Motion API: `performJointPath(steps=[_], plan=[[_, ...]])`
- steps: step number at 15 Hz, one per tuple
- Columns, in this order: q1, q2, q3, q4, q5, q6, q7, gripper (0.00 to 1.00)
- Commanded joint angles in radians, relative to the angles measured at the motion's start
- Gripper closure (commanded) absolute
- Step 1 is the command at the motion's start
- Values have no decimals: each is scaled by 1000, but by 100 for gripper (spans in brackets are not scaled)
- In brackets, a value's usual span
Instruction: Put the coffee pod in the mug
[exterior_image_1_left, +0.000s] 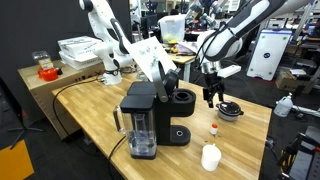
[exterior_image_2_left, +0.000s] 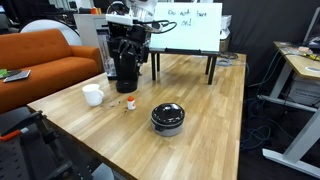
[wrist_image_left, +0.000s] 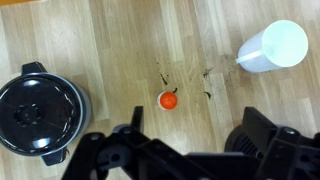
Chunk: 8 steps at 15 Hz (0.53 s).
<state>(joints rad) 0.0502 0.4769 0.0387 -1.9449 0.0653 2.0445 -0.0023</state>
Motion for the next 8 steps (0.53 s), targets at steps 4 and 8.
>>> performJointPath(steps=[4,8], plan=[[-3,-2,7,-6,1,19,-9,0],[-11,54,13,17,1,47,-42,0]])
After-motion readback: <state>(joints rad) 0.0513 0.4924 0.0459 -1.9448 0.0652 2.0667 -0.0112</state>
